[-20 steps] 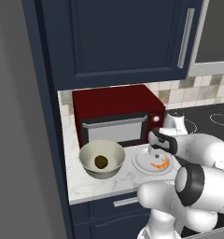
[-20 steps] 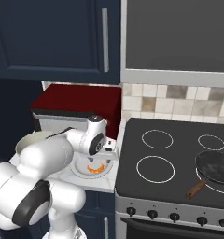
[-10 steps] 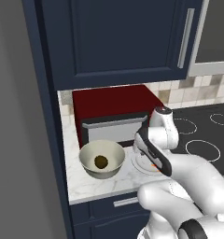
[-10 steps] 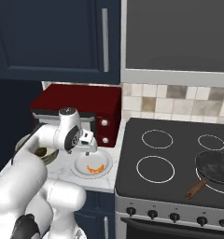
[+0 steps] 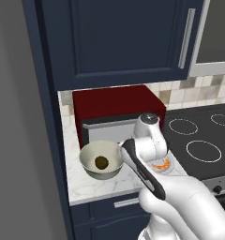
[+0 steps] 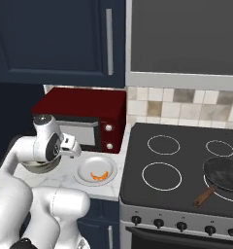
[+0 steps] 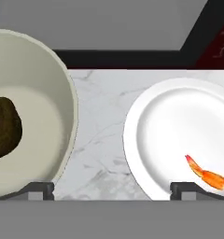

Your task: Place the shrimp on the plate and place the avocado on the same plate.

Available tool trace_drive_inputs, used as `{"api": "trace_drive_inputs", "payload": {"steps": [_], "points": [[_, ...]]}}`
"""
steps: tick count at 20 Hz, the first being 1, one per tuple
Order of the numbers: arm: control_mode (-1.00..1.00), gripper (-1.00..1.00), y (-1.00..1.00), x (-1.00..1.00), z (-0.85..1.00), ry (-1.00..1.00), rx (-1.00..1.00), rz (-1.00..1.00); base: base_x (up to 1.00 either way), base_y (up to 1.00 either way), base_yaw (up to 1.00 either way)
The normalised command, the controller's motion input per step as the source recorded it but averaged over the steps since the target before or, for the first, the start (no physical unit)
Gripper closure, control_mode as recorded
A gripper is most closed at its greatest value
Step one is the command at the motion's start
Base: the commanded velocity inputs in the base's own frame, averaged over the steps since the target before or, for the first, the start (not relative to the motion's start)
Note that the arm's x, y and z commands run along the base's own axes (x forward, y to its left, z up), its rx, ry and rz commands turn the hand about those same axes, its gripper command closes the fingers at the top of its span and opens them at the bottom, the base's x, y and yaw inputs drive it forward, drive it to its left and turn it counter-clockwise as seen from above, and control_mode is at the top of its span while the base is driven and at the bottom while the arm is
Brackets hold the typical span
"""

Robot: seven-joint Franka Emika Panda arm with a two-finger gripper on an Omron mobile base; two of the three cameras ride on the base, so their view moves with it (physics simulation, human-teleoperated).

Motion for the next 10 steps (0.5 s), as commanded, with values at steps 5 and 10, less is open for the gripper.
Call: {"api": "trace_drive_inputs", "payload": {"steps": [5,10], "points": [[-1.0,-1.0,0.61,0.0,0.31,-0.02,0.0,0.0,0.0,0.0,0.0],[-1.0,-1.0,0.54,0.04,0.14,0.01,0.0,0.0,0.0,0.0,0.0]]}}
